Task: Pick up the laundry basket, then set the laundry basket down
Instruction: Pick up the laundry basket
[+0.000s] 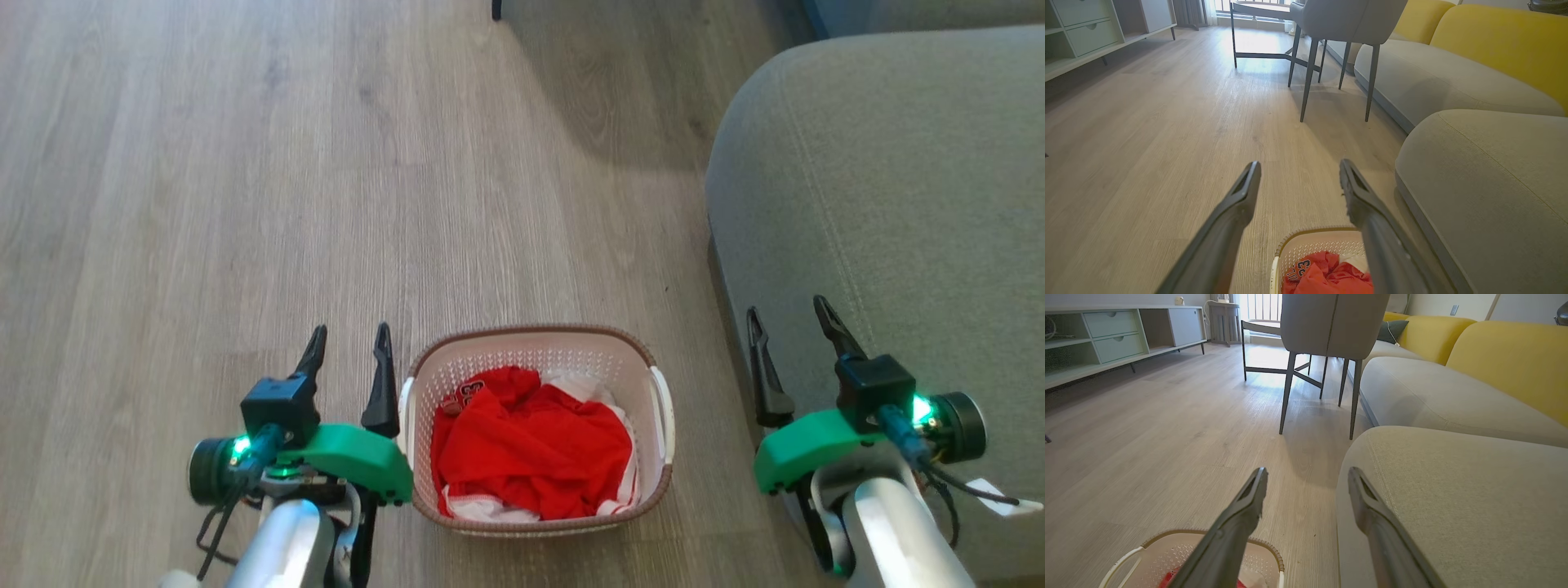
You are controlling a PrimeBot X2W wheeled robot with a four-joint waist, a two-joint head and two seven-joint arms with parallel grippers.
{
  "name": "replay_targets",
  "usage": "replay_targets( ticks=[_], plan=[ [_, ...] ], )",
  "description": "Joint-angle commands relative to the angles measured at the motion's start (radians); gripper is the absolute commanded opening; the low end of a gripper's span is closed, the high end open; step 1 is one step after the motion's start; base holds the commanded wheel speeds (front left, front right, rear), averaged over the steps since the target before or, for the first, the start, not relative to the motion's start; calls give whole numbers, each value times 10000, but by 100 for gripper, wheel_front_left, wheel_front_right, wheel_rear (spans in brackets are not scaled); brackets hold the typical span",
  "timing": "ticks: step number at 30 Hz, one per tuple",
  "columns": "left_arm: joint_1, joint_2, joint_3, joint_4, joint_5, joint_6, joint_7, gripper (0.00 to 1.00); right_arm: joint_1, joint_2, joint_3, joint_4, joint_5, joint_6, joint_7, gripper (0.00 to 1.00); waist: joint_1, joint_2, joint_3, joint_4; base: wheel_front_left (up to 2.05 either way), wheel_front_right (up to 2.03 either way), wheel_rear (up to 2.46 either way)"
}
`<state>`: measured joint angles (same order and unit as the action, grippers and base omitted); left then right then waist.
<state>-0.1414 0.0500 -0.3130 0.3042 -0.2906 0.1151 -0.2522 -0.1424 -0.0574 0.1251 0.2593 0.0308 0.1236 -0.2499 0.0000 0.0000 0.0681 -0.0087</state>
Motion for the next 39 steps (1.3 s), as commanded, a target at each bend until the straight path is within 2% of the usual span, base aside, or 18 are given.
replay_targets(
  ticks=[1,9,19,24,30,33,39],
  plan=[
    [-472,3,280,-264,79,77,-95,100,-527,71,155,-303,132,71,-118,100,0,0,178,12,0,0,0],
    [-1254,3,215,673,4,99,-95,100,-1096,12,103,180,308,71,-118,100,0,0,1590,152,0,0,0],
    [-3064,3,-222,2419,-77,-113,-95,100,-2635,-188,219,1314,669,71,-118,100,0,0,4001,286,0,0,0],
    [-4001,3,-639,3270,-234,-193,-95,100,-3407,-354,462,2342,1071,71,-118,100,0,0,5057,364,0,0,0],
    [-4786,3,-1274,4328,-540,-338,-95,100,-3990,-396,651,3289,1453,71,-118,100,0,0,5809,479,0,0,0],
    [-5182,3,-1535,5099,-757,-96,-95,100,-4271,-361,752,4076,1874,71,-118,100,0,0,6114,549,0,0,0],
    [-5873,3,-2157,5992,-1289,-185,-95,100,-5180,-359,1241,5645,2347,71,-118,100,0,0,6757,648,0,0,0]
  ],
)
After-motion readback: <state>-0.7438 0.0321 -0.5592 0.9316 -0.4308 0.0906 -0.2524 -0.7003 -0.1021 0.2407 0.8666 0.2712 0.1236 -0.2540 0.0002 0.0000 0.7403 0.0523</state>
